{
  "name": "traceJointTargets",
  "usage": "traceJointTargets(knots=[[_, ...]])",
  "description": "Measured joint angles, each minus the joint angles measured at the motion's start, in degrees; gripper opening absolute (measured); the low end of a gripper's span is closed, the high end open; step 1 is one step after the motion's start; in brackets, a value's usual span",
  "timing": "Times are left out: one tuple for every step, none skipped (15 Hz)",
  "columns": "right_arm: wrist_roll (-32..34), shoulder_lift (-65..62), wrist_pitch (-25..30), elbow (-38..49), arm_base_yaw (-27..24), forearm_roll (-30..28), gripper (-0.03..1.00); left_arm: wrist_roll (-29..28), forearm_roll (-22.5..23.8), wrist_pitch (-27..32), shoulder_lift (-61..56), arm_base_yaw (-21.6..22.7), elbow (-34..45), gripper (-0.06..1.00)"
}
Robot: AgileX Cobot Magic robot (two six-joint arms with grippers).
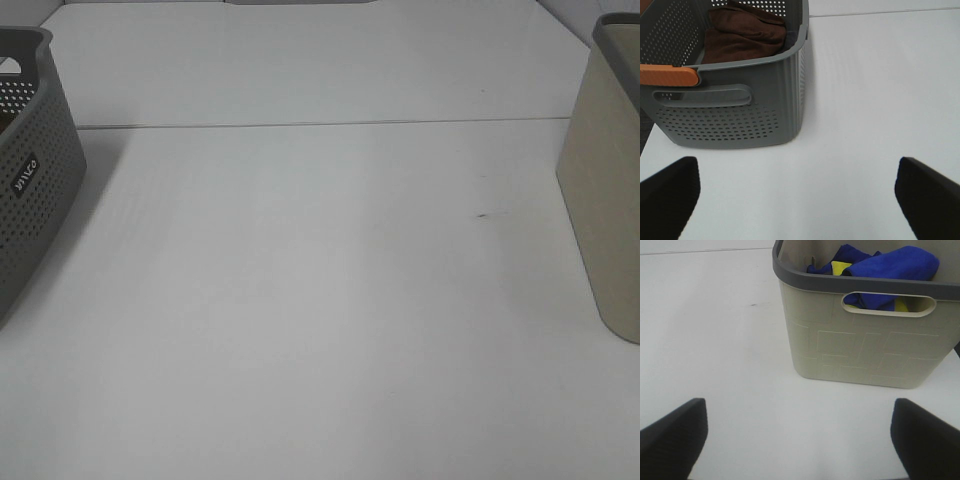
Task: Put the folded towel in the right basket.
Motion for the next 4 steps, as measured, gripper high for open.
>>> traceJointTargets(knots=[[0.00, 0.00, 0.00, 0.00, 0.00, 0.00, 0.94, 0.00, 0.00, 0.00, 0.00, 0.00, 0.00, 0.99], [0.00, 0.00, 0.00, 0.00, 0.00, 0.00, 0.94, 0.00, 0.00, 0.00, 0.00, 0.00, 0.00, 0.99], [0.00, 0.00, 0.00, 0.00, 0.00, 0.00, 0.94, 0.00, 0.00, 0.00, 0.00, 0.00, 0.00, 0.99], [0.00, 0.00, 0.00, 0.00, 0.00, 0.00, 0.94, 0.00, 0.00, 0.00, 0.00, 0.00, 0.00, 0.99]])
